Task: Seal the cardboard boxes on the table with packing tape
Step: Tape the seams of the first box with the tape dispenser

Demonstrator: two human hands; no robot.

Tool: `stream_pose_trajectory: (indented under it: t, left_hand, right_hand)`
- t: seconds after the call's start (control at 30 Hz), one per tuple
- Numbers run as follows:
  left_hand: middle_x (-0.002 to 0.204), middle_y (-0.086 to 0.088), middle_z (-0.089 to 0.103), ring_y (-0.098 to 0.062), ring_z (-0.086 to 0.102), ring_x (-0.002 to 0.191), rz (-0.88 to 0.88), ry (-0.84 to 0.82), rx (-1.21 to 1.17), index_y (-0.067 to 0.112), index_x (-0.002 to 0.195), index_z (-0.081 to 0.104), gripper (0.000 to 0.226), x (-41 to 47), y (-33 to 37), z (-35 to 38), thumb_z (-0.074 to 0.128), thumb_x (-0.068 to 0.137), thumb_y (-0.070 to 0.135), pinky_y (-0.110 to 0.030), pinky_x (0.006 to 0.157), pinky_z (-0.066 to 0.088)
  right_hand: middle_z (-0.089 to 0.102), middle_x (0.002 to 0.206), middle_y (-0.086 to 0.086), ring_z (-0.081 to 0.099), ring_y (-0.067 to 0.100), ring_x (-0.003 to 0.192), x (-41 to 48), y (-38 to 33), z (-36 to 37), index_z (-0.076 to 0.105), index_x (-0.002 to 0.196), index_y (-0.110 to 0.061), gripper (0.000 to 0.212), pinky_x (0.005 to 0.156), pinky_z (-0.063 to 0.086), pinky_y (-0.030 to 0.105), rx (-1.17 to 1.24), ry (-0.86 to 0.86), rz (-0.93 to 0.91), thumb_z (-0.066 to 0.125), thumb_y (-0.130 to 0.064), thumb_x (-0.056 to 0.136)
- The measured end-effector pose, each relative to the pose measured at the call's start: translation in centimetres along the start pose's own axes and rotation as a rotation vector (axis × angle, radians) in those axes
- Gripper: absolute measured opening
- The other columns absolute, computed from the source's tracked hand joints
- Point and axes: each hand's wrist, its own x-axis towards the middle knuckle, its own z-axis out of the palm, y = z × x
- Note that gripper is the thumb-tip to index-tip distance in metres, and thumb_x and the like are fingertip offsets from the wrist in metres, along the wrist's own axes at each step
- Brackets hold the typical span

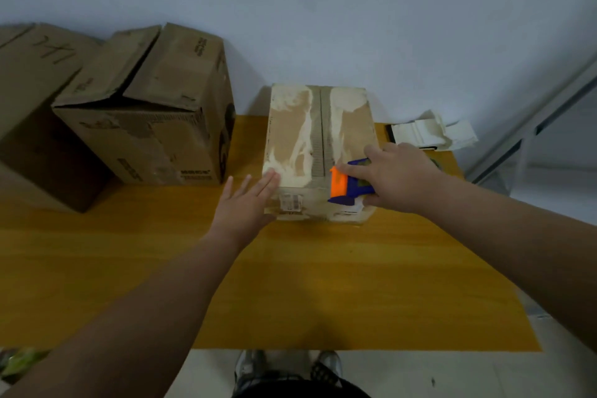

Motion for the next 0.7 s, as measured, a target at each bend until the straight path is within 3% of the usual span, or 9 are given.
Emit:
stream_pose_trajectory:
  t: [0.4, 0.57, 0.7]
  left_hand:
    - [0.155, 0.016, -0.013, -0.024, 0.003, 0.145, -0.05, -0.01, 0.046, 0.033, 0.148, -0.013, 0.083, 0.0, 0.6, -0.2, 0.047, 0.093, 0.049, -0.048, 0.114, -0.002]
    - [0.157, -0.003, -0.014, -0.022, -0.013, 0.144, -0.09, 0.031, 0.178, 0.015, 0.147, -0.017, 0.092, -0.2, 3.0, 0.2, 0.043, 0.09, 0.056, -0.045, 0.109, -0.016]
    - [0.158, -0.009, -0.01, -0.022, -0.014, 0.144, -0.103, 0.027, 0.122, 0.009, 0.148, -0.01, 0.094, 0.7, 6.4, 0.3, 0.044, 0.088, 0.059, -0.043, 0.112, -0.014]
  right_hand:
    - [0.041, 0.134, 0.01, 0.047, 0.032, 0.117, 2.3, -1.0, 1.2, 0.015, 0.148, -0.039, 0.065, 0.089, 0.041, 0.042, -0.024, -0.067, 0.034, 0.049, -0.047, 0.094]
    - [0.044, 0.129, 0.01, 0.049, 0.031, 0.112, 2.6, -1.0, 1.1, 0.021, 0.146, -0.039, 0.062, 0.085, 0.041, 0.04, 0.003, -0.089, 0.038, 0.052, -0.047, 0.093]
    - [0.046, 0.126, 0.009, 0.05, 0.03, 0.11, 2.6, -1.2, 1.1, 0.024, 0.144, -0.038, 0.061, 0.085, 0.043, 0.041, 0.021, -0.083, 0.049, 0.052, -0.049, 0.091]
